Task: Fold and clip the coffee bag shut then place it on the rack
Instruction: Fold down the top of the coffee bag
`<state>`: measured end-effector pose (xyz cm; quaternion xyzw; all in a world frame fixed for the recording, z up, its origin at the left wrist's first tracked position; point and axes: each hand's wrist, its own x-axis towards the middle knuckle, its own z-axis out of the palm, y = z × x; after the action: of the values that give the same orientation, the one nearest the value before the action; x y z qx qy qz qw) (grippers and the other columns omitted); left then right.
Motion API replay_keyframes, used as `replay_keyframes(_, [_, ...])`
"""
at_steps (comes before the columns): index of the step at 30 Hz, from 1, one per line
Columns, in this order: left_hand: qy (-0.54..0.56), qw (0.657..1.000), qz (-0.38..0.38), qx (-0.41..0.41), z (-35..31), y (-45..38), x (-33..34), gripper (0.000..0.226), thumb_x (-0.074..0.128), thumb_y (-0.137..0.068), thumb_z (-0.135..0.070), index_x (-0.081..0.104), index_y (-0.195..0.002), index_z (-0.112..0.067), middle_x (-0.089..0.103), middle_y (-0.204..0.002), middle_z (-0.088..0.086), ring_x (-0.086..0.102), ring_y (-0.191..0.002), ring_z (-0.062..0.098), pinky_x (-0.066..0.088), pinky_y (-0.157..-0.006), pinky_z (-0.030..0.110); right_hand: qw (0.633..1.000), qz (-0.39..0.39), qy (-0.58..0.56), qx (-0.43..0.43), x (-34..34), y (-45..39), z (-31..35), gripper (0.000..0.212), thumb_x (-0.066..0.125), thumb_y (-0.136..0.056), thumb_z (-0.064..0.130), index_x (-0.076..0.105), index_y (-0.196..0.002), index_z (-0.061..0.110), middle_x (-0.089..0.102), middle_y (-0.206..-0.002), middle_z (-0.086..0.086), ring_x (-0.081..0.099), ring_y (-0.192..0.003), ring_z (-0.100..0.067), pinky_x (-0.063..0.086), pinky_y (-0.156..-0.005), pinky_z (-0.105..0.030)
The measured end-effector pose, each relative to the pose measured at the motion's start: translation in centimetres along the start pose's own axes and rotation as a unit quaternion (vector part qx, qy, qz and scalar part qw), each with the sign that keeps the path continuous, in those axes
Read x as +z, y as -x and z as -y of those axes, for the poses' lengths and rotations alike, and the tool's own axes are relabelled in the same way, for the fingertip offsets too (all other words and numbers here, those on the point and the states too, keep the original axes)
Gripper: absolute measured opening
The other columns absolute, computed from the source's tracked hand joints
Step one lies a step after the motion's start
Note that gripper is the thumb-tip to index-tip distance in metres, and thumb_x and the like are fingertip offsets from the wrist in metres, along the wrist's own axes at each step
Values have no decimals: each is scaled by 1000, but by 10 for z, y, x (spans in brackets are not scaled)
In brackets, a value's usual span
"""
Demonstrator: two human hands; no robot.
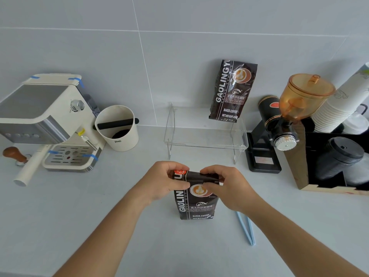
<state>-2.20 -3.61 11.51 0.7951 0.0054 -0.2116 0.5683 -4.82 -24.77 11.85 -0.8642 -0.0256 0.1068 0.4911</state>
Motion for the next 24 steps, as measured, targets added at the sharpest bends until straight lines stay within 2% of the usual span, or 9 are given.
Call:
replay_keyframes(4, [-34, 999, -18, 15, 3, -2, 2, 34, 82, -71, -6, 72, -84, -35, 75, -79, -12, 69, -70, -3, 50, -62, 12, 1000, -1, -17, 3, 1, -2, 0, 35, 73, -78, 8, 67, -85, 41, 73, -92, 5, 67, -90, -15, 55, -80, -28])
replay_keyframes(8, [-98, 994, -8, 40, 3, -5, 0, 27, 82, -74, -16, 70, -81, -40, 75, -80, -11, 67, -66, -6, 47, -57, 8, 1000, -2, -18, 8, 2, -4, -4, 34, 73, -79, 9, 67, -80, 43, 73, -89, 10, 67, -86, -9, 54, -75, -21])
replay_keyframes(12, [-180, 981, -4, 71, 7, -8, -1, 16, 77, -79, -28, 69, -77, -42, 66, -90, -6, 64, -81, 10, 48, -68, 22, 1000, 5, -1, 5, 2, -4, -6, 27, 69, -83, 15, 68, -76, 41, 74, -81, 11, 67, -76, 0, 51, -61, -11])
replay_keyframes(14, [-203, 975, -6, 93, 9, -9, -1, 6, 75, -81, -29, 74, -82, -35, 64, -90, -2, 63, -83, 15, 49, -70, 28, 1000, 4, 17, -2, 1, -3, -6, 27, 69, -84, 18, 66, -74, 42, 73, -78, 15, 65, -75, 4, 49, -58, -9])
replay_keyframes(16, [-220, 969, -10, 115, 11, -10, -2, 5, 75, -81, -29, 77, -85, -27, 65, -85, -4, 62, -77, 11, 46, -65, 23, 1000, 3, 25, -6, -1, -3, -6, 26, 70, -84, 19, 67, -73, 43, 73, -76, 16, 65, -77, 5, 50, -59, -9])
replay_keyframes(18, [-234, 964, -17, 126, 12, -10, -4, 8, 76, -81, -30, 78, -85, -24, 65, -80, -5, 60, -71, 8, 40, -59, 14, 1000, -3, 3, -14, -5, -3, -8, 24, 72, -83, 16, 69, -76, 39, 75, -76, 15, 68, -76, 3, 50, -61, -9])
replay_keyframes(20, [-242, 961, -11, 132, 12, -10, -6, 9, 76, -80, -31, 79, -84, -24, 67, -77, -5, 61, -69, 9, 39, -57, 11, 999, -4, -18, -28, -8, 0, -11, 24, 71, -84, 13, 70, -79, 37, 76, -77, 15, 70, -76, 1, 50, -63, -10])
replay_keyframes(24, [-238, 960, 55, 141, 7, -9, -11, 14, 75, -78, -33, 77, -81, -20, 73, -73, 3, 62, -62, 16, 44, -56, 26, 999, -9, -14, -47, -10, 4, -16, 23, 71, -84, 14, 71, -79, 36, 78, -76, 5, 72, -76, -5, 58, -71, -27])
